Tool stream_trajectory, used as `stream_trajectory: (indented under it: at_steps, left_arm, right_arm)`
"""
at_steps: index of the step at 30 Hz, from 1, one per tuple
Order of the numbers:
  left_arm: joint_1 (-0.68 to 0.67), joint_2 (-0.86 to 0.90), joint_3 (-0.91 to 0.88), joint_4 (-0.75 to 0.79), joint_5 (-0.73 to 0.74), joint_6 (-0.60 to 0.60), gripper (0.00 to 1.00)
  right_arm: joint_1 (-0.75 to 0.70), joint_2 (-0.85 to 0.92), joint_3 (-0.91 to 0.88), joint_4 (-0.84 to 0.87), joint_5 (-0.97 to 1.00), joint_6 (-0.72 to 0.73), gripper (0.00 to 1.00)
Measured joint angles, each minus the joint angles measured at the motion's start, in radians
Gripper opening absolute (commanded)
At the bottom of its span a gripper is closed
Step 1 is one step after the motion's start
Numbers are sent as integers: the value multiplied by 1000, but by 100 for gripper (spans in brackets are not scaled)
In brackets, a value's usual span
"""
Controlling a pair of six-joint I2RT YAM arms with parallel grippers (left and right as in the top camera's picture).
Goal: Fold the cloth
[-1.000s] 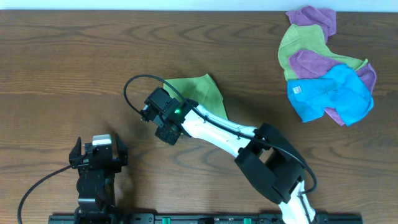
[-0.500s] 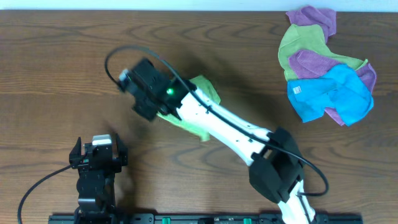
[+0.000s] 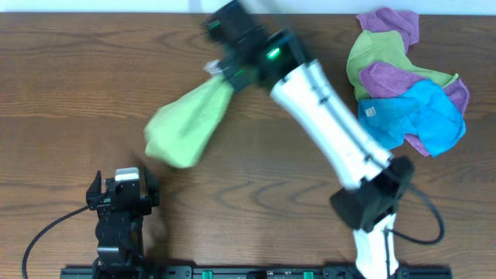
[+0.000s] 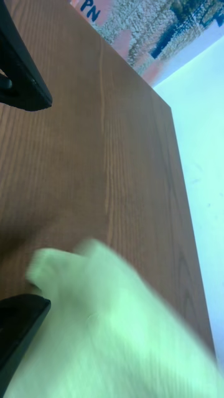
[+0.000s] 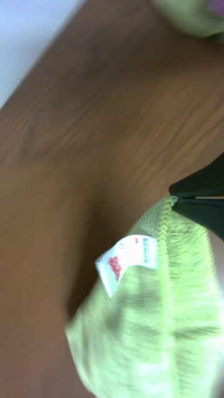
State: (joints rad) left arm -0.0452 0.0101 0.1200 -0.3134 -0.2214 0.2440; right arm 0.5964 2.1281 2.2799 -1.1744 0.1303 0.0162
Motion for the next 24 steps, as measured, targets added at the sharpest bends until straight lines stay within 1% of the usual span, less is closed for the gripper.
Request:
stream_trajectory:
  at_steps: [1,2,3,5,7,10,13,14,16,20,22,24]
  left_arm:
    - [0,0,0,0,0,0,95]
    - [0,0,0,0,0,0,95]
    - [0,0,0,0,0,0,95]
    - [0,0,0,0,0,0,95]
    - [0,0,0,0,0,0,95]
    - [0,0,0,0,0,0,95]
    - [0,0,0,0,0,0,95]
    - [0,0,0,0,0,0,95]
    - [0,0,0,0,0,0,95]
    - [0,0,0,0,0,0,95]
    - [0,0,0,0,0,0,95]
    - [0,0,0,0,0,0,96]
  right_arm:
    - [-54,6,-29,-2,13,26,50]
    - [-121,16,-67,-11,29,58,87]
    - [-187,30,-103,-30,40,98,99]
    - [-256,51,-138,-58,25,141,99]
    - [-272,59,-146,-59,-2,164,99]
    - [-249,57,-146,-71,-42,166,99]
    - [-184,57,-146,-88,-98,124,98]
    - [-157,57,-146,-87,-108,103,96]
    - [-93,57,-159,-66,-123,54,88]
    - [29,57,-247,0,-140,-8,75]
    - [60,57,-292,-14,-143,-24,77]
    - [62,57,-317,-58,-146,-26,84]
